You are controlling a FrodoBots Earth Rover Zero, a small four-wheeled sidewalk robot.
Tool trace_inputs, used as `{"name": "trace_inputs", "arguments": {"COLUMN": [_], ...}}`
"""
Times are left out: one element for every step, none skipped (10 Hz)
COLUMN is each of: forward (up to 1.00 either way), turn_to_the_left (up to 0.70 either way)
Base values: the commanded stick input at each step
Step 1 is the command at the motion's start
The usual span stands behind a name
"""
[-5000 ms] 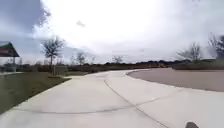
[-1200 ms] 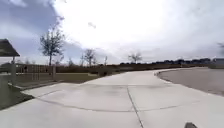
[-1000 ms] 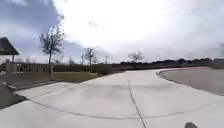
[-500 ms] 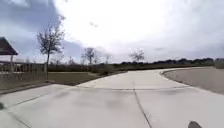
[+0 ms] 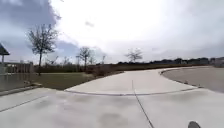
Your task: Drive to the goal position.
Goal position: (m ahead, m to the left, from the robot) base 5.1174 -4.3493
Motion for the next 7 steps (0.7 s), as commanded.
{"name": "trace_inputs", "arguments": {"forward": [1.00, 1.00, 1.00, 1.00, 1.00, 1.00, 1.00], "turn_to_the_left": [0.00, 0.00, 0.00, 0.00, 0.00, 0.00, 0.00]}}
